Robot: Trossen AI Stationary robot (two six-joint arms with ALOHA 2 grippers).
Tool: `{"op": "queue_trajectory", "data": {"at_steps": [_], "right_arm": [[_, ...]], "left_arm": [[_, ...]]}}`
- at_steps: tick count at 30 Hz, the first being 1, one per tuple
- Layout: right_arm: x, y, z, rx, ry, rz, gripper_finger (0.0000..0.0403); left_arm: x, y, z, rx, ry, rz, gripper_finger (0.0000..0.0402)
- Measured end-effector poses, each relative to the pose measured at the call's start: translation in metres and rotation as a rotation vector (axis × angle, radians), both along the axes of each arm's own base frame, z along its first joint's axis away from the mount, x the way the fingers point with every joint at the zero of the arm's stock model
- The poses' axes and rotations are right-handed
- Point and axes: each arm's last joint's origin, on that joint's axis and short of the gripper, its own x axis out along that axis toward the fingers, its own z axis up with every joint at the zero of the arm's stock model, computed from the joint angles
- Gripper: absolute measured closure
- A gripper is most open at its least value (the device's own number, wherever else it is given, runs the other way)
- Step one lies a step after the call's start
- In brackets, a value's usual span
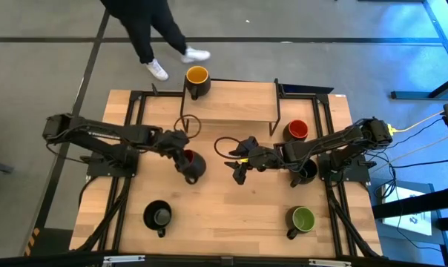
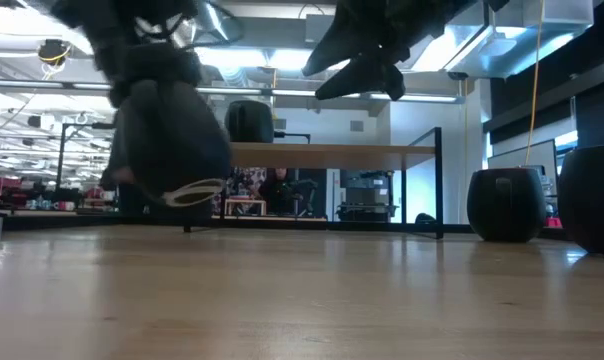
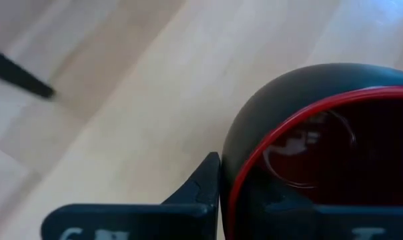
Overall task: Place coffee mugs
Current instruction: Put the red mug on the shelf
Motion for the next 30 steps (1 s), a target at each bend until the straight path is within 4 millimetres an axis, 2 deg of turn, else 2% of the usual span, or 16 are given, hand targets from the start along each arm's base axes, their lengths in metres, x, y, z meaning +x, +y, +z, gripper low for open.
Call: {"op": "queue_trajectory", "data": {"at_steps": [4,13,17,21,30], "right_arm": [[-0.001,-0.001,-0.002,-0.017,0.025,-0.017,0.0199],[-0.007,-0.001,-0.010,0.028,0.117,-0.026,0.0199],[-0.009,-0.001,-0.013,0.045,0.148,-0.044,0.0199],[-0.010,-0.002,-0.013,0.045,0.154,-0.045,0.0199],[-0.010,-0.002,-0.013,0.044,0.155,-0.044,0.0199]], "left_arm": [[0.024,0.000,0.004,0.057,0.062,-0.047,0.0382],[0.070,0.001,-0.004,0.091,0.187,-0.128,0.0380],[0.078,0.000,-0.012,0.096,0.277,-0.149,0.0380],[0.086,-0.004,-0.012,0.092,0.259,-0.165,0.0379],[0.087,-0.006,-0.012,0.078,0.248,-0.155,0.0377]]}}
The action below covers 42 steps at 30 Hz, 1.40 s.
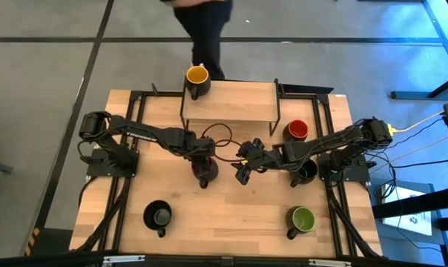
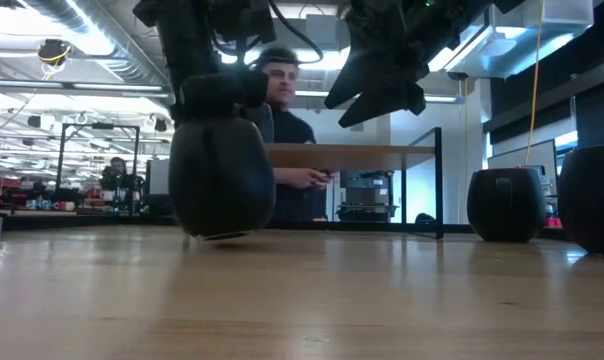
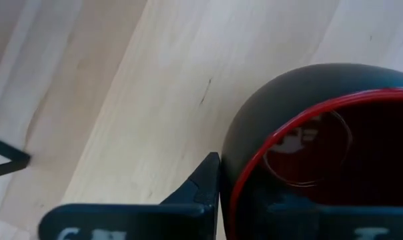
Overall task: Place coffee mugs
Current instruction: Put the red mug on the shelf
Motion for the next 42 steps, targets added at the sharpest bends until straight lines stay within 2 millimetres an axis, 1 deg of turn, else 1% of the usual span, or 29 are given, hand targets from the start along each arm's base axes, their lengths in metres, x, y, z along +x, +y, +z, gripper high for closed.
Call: {"op": "queue_trajectory", "data": {"at_steps": [3,8,11,21,25,28,31,36,38,39,42], "right_arm": [[0.000,0.000,0.000,0.000,0.000,0.000,0.0199],[0.000,0.000,0.000,0.000,0.000,0.000,0.0199],[0.000,0.000,0.000,0.000,-0.001,0.000,0.0199],[0.003,0.001,0.004,0.009,-0.049,0.000,0.0199],[0.006,0.001,0.007,0.035,-0.097,-0.013,0.0199],[0.008,0.002,0.011,0.044,-0.121,-0.008,0.0199],[0.011,0.002,0.020,0.051,-0.144,-0.007,0.0199],[0.020,0.003,0.039,0.050,-0.196,-0.012,0.0199],[0.023,0.001,0.044,0.044,-0.180,-0.018,0.0199],[0.028,0.001,0.046,0.044,-0.182,-0.020,0.0199],[0.037,-0.003,0.046,0.028,-0.094,-0.033,0.0199]], "left_arm": [[0.000,0.000,0.000,-0.004,-0.004,0.000,0.0361],[0.001,0.000,0.001,-0.008,-0.009,-0.001,0.0321],[0.001,-0.001,0.000,-0.018,-0.008,-0.011,0.0306],[-0.008,-0.001,0.018,-0.022,-0.048,-0.069,0.0301],[-0.015,-0.002,0.033,-0.026,-0.105,-0.092,0.0301],[-0.026,-0.003,0.053,-0.015,-0.177,-0.108,0.0301],[-0.042,-0.006,0.075,0.022,-0.248,-0.146,0.0301],[-0.078,-0.013,0.108,0.115,-0.343,-0.171,0.0301],[-0.091,-0.016,0.117,0.147,-0.379,-0.170,0.0301],[-0.098,-0.018,0.120,0.158,-0.404,-0.170,0.0301],[-0.118,-0.021,0.120,0.158,-0.434,-0.159,0.0301]]}}
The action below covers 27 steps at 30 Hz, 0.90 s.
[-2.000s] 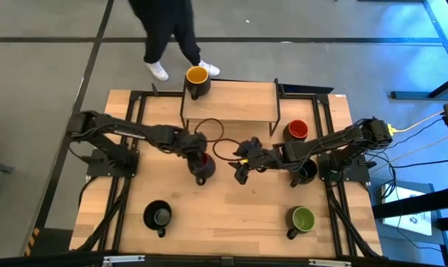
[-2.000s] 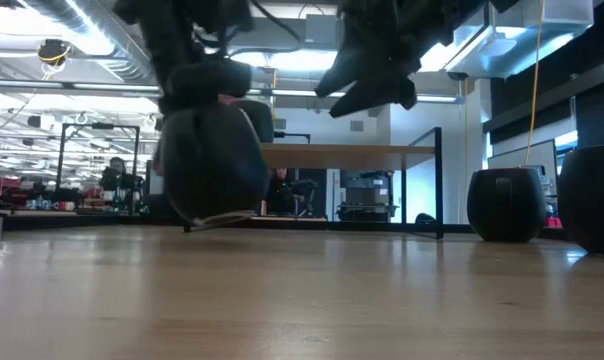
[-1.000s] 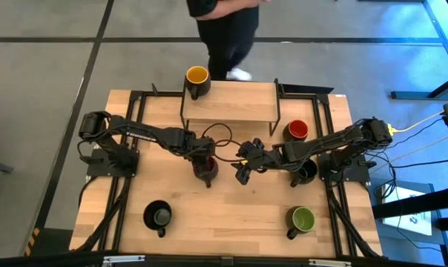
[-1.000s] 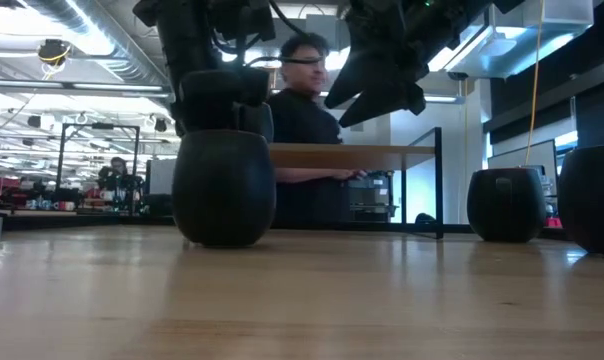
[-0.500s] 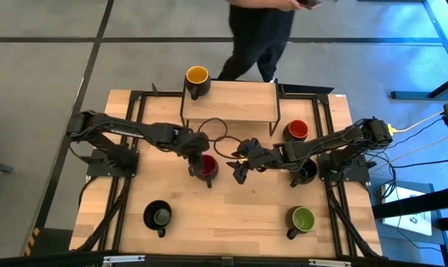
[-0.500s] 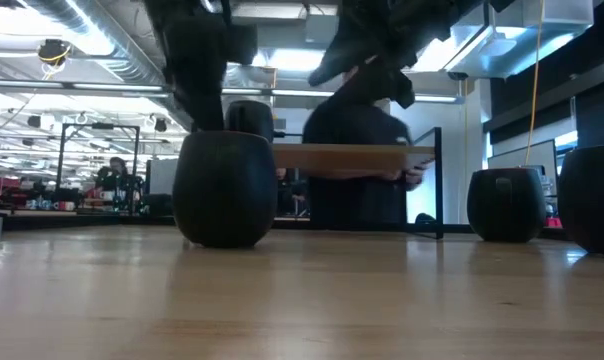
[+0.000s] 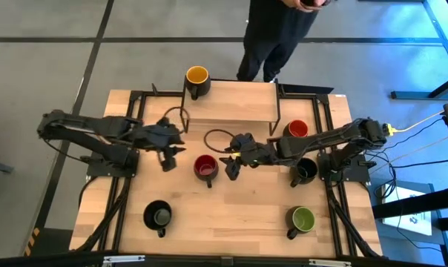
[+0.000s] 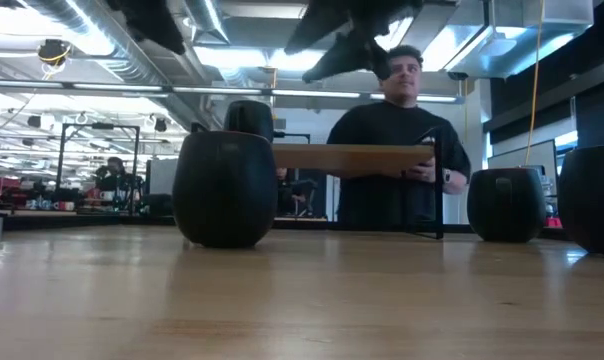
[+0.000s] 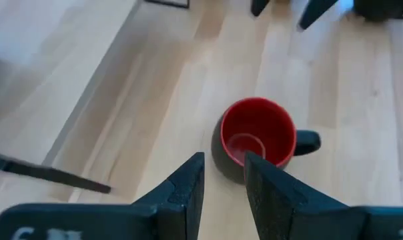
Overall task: Place coffee mugs
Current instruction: Put the red mug on the shelf
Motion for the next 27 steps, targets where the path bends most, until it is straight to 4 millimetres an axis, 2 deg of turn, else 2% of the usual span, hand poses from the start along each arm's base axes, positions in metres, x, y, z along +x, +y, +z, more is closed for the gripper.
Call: {"op": "queue_trajectory", "data": {"at_steps": [6,11,17,27], "right_arm": [[0.023,-0.010,0.008,0.044,0.159,-0.012,0.0199],[0.045,-0.020,0.011,0.144,0.239,-0.086,0.0199],[0.057,-0.033,-0.005,0.212,0.411,-0.156,0.0199],[0.070,-0.031,-0.032,0.321,0.463,-0.174,0.0199]], "left_arm": [[-0.032,0.001,-0.019,-0.067,-0.036,0.072,0.0301],[-0.048,0.003,-0.036,-0.142,-0.050,0.144,0.0301],[-0.052,0.004,-0.044,-0.177,-0.047,0.169,0.0301],[-0.051,0.004,-0.045,-0.181,-0.051,0.180,0.0301]]}}
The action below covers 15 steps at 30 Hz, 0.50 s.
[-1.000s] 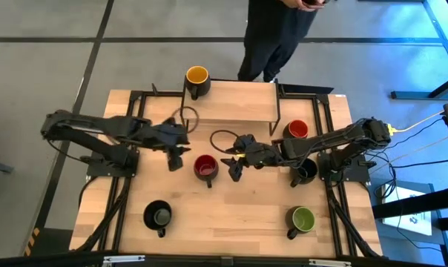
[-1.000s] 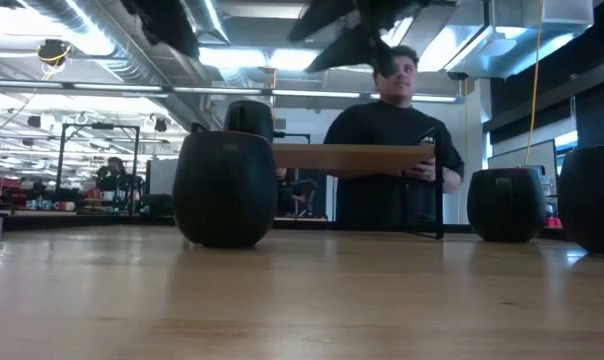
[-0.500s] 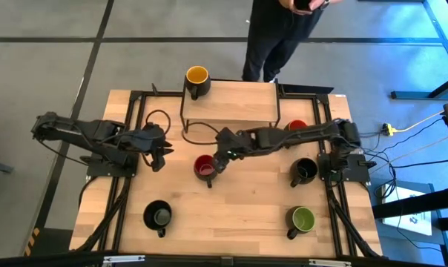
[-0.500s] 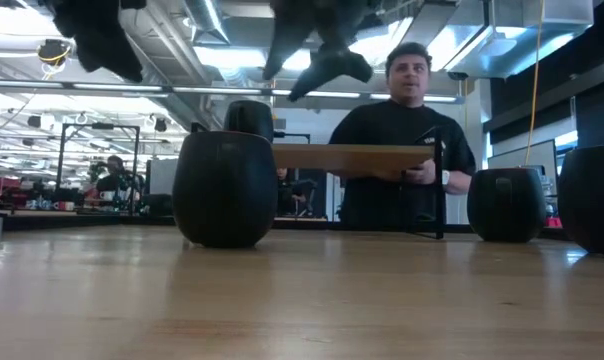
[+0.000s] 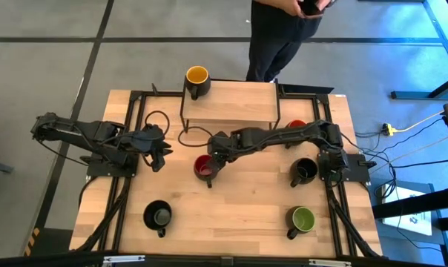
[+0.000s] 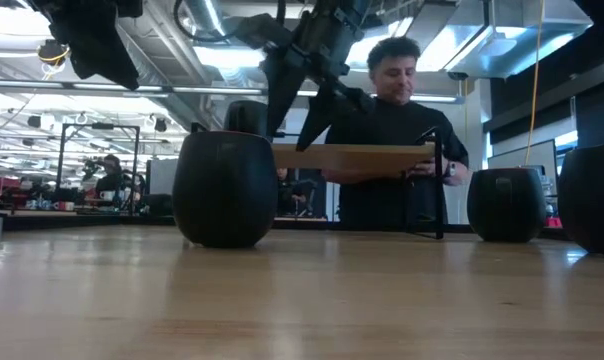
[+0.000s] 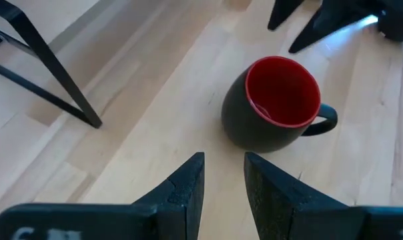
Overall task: Place coffee mugs
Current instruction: Put the red mug on the shelf
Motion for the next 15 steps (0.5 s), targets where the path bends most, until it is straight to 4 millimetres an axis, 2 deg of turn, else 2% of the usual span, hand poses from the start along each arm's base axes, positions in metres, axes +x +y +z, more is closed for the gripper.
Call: {"op": "queue_trajectory", "data": {"at_steps": [9,15], "right_arm": [[0.007,-0.001,0.002,-0.010,-0.076,-0.027,0.0199],[0.018,-0.001,-0.017,-0.027,-0.078,-0.044,0.0199]], "left_arm": [[0.000,0.000,0.000,0.009,-0.001,0.008,0.0301],[0.000,0.001,0.000,0.022,-0.001,0.019,0.0301]]}}
